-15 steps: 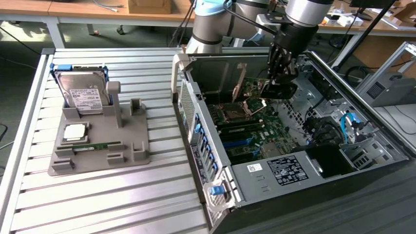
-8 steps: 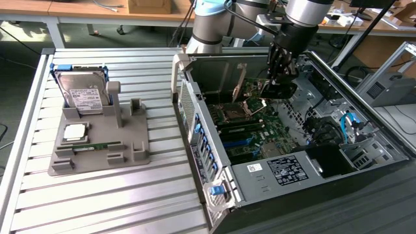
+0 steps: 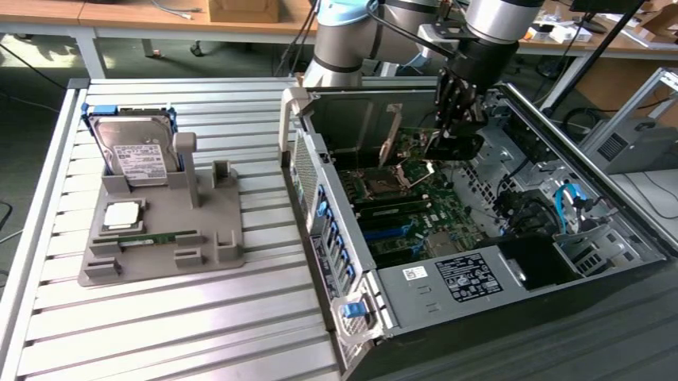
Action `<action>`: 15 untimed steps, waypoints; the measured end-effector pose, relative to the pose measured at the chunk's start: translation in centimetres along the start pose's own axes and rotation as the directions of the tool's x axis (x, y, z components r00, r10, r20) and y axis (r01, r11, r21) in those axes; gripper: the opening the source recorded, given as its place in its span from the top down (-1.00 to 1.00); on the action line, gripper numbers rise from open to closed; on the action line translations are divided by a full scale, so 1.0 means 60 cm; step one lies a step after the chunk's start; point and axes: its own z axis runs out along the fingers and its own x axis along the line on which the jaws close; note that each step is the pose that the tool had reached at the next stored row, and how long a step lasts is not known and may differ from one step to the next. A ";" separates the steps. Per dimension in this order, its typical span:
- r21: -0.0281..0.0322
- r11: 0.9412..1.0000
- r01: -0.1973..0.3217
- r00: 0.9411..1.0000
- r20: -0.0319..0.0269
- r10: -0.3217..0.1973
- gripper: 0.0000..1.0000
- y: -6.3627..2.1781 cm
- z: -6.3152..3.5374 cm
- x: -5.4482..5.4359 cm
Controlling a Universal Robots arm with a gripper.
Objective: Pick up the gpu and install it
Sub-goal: 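Insert the gpu into the slot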
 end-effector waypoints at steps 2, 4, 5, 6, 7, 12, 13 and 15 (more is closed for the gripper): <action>0.000 1.000 0.006 1.000 0.000 -0.006 0.47 0.000 0.000 0.000; 0.000 1.000 0.012 1.000 0.000 -0.012 0.47 0.000 0.000 0.000; 0.000 1.000 0.014 1.000 0.000 -0.014 0.47 0.000 0.000 0.000; 0.000 1.000 0.016 1.000 0.000 -0.016 0.47 0.000 0.000 0.000; 0.000 1.000 0.019 1.000 0.001 -0.019 0.47 0.000 0.000 0.000; 0.000 0.999 0.035 0.999 0.001 -0.035 0.47 0.000 0.000 0.000; 0.000 0.999 0.039 0.999 0.001 -0.039 0.47 0.000 0.000 0.000; 0.000 0.999 0.046 0.999 0.001 -0.046 0.47 0.000 0.000 0.000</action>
